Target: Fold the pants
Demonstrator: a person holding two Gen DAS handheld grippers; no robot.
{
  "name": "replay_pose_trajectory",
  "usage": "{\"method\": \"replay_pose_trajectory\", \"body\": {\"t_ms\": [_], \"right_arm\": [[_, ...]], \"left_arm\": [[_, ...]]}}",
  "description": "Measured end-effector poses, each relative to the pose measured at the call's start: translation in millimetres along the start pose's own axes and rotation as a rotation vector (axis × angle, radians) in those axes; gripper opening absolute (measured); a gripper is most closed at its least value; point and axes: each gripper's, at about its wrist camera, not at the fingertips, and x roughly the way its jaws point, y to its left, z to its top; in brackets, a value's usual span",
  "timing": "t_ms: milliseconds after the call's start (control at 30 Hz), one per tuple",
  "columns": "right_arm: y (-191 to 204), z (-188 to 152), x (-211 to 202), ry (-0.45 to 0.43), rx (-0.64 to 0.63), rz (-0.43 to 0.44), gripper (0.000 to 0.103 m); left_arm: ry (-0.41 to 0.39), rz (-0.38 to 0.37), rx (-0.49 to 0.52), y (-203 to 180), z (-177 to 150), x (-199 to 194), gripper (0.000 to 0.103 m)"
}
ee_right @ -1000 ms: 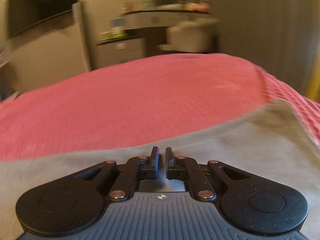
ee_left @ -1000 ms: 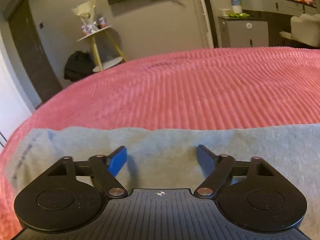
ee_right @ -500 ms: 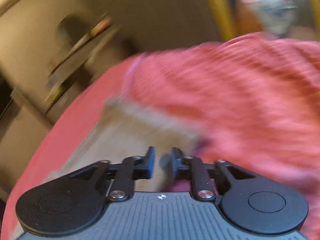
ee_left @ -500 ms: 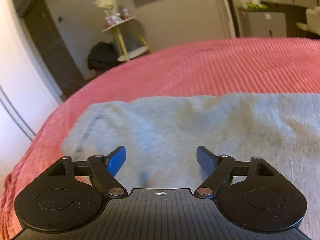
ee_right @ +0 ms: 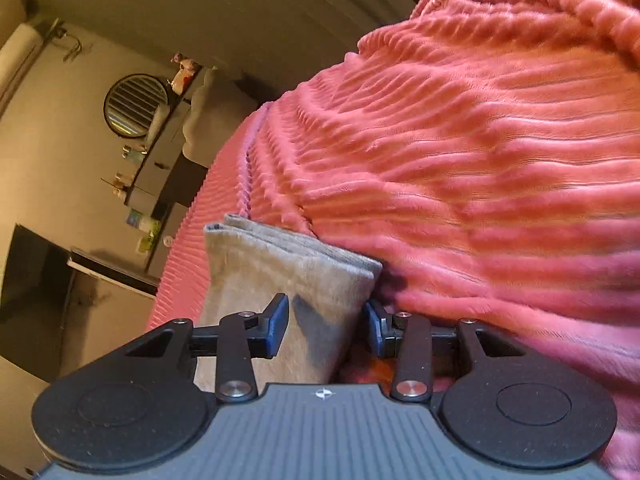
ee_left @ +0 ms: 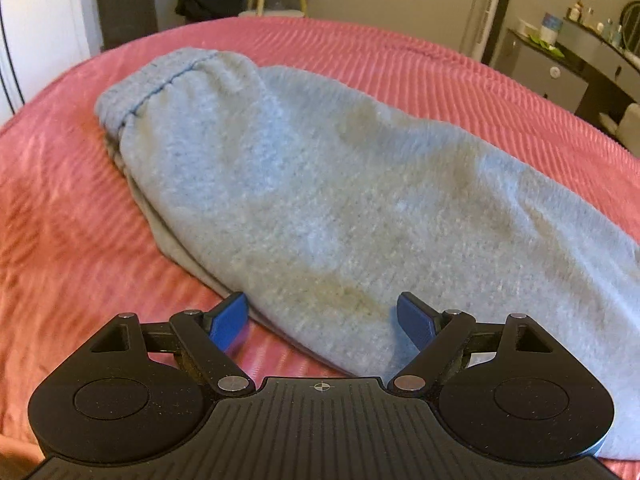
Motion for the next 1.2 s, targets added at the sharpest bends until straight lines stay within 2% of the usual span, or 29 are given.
{"method": "replay_pose_trajectory", "body": {"t_ms": [33,67,100,167,300,367,400,467,500,533,567,633,700,767,833,867,900,967,1000,1067,1100,1133,1200], "right_arm": [[0.6,1.2,2.4,-0.003,0.004,0.015,0.036],[2.0,1.4,2.2,-0.006,-0.004,0.031,0.028],[3.2,2.0,3.6,-0.014,-0.022,0.051,0.011],[7.0,2.3,4.4,-0.026,-0.059,0.074,0.011],[6.9,-0.6,6.0,-0.009,-0.07,0.046,0.02],[15.6,-0.1,0.8,-0.035,-0.111,-0.037,0.023],[25.0,-1.2,-7.0,-0.094,-0.162,-0.109,0.033],[54.9,-10.3,-28.1,-0.302,-0.276,-0.279,0.044],[68.2,-16.3,-33.4,-0.366,-0.32,-0.314,0.049],[84.9,-24.2,-35.9,-0.402,-0.378,-0.3,0.049],[100.1,-32.7,-33.4,-0.385,-0.434,-0.228,0.049],[135.9,-57.4,-9.1,-0.198,-0.572,-0.029,0.048],[169.7,-94.8,29.1,0.02,-0.737,0.1,0.043],[189.1,-129.3,62.1,0.147,-0.863,0.159,0.03],[198.2,-156.1,99.5,0.261,-0.956,0.171,0.018],[197.6,-164.3,117.7,0.276,-0.997,0.128,0.013],[195.0,-166.4,129.3,0.253,-1.031,0.103,0.0],[193.1,-153.1,140.2,0.192,-1.028,0.072,0.0],[191.6,-136.8,148.0,0.178,-0.978,0.04,0.0],[187.4,-110.9,161.2,0.066,-0.952,-0.158,0.0],[179.8,-91.8,164.8,0.024,-0.907,-0.214,0.0],[171.7,-70.2,165.3,0.0,-0.826,-0.233,0.0],[173.1,-47.6,156.4,-0.11,-0.785,-0.35,0.0]], "left_arm": [[-0.005,-0.006,0.003,-0.7,-1.1,0.3,0.087],[-0.011,-0.003,0.008,-1.7,-2.1,1.2,0.087],[-0.015,0.001,0.016,-3.4,-3.1,1.6,0.087],[-0.024,-0.004,0.042,-7.9,-0.9,3.1,0.087],[-0.068,-0.027,0.102,-25.7,3.8,-1.4,0.087],[-0.085,-0.008,0.128,-36.2,6.1,2.1,0.088],[-0.089,0.0,0.139,-40.9,6.5,5.7,0.088],[-0.097,0.025,0.156,-47.6,4.9,13.5,0.088],[-0.102,0.037,0.164,-50.5,2.2,17.7,0.088],[-0.114,0.045,0.174,-52.6,-1.1,20.1,0.089],[-0.137,0.055,0.189,-54.9,-4.8,20.2,0.089],[-0.188,0.082,0.237,-60.4,-9.3,15.0,0.088],[-0.268,0.09,0.278,-64.9,-12.4,4.6,0.088],[-0.362,0.064,0.304,-65.4,-12.8,-5.6,0.088],[-0.44,0.048,0.331,-65.5,-12.5,-11.3,0.088],[-0.464,0.049,0.342,-65.4,-12.1,-11.8,0.088],[-0.477,0.051,0.346,-64.7,-11.4,-11.1,0.088],[-0.477,0.028,0.339,-62.1,-10.3,-6.9,0.088],[-0.467,0.017,0.331,-61.4,-9.9,-3.6,0.088],[-0.437,-0.006,0.341,-62.9,-9.4,3.5,0.088],[-0.429,-0.01,0.351,-65.8,-8.4,6.1,0.088],[-0.426,-0.014,0.368,-67.4,-9.3,8.1,0.088],[-0.442,-0.012,0.398,-71.0,-13.7,8.9,0.088]]}}
